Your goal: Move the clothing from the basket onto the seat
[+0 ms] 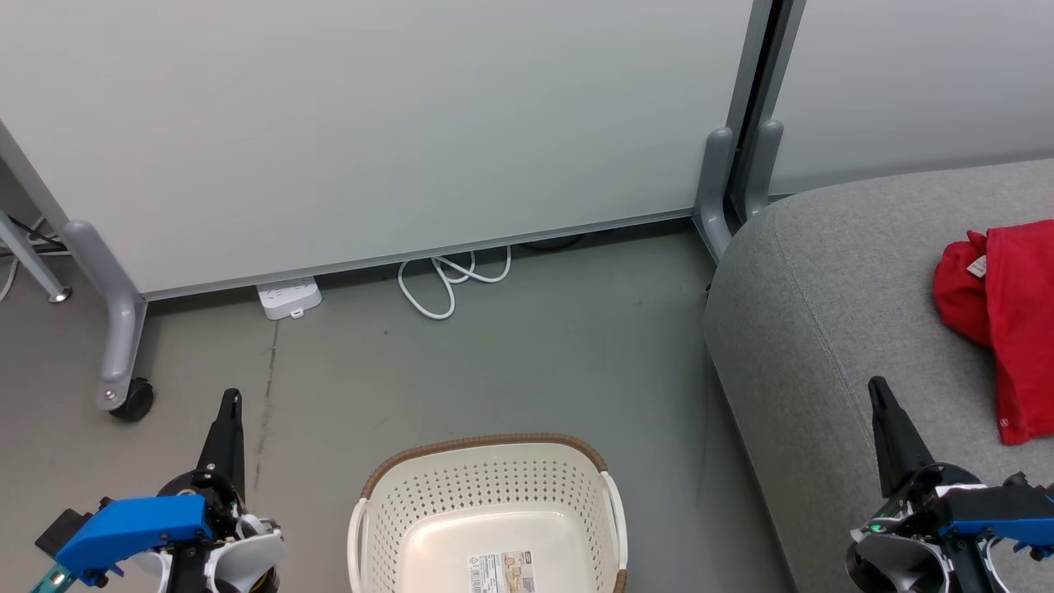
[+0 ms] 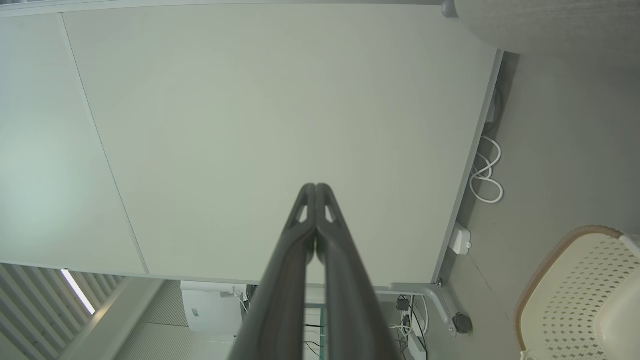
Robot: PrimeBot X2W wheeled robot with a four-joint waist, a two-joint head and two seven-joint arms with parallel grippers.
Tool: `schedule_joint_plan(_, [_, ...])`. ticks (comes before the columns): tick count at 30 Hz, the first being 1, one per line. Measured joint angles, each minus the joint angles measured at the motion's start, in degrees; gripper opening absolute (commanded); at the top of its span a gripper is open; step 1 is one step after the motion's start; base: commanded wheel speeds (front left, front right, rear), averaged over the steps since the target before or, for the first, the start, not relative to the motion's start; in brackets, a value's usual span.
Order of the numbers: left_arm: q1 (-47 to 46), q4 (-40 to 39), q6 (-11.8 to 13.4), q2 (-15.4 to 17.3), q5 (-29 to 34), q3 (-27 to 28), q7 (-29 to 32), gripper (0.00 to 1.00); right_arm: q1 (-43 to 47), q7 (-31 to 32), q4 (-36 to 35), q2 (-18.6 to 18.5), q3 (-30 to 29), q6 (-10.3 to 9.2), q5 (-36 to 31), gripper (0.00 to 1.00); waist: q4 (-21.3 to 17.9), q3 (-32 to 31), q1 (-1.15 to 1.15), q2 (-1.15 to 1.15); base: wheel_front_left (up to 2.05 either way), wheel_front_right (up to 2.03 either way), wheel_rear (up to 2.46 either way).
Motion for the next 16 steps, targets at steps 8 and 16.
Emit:
schedule_joint_plan(8, [0.00,-0.01,0.00,0.00,0.00,0.01,0.00,0.00,-0.04,0.00,0.00,0.00,0.00,0.00,0.00,0.00,0.00,0.00,0.00,0.00,0.00,0.00,0.00])
schedule_joint_plan(16, [0.00,-0.01,0.00,0.00,0.00,0.01,0.00,0.00,-0.08,0.01,0.00,-0.01,0.00,0.00,0.00,0.00,0.00,0.00,0.00,0.00,0.00,0.00,0.00])
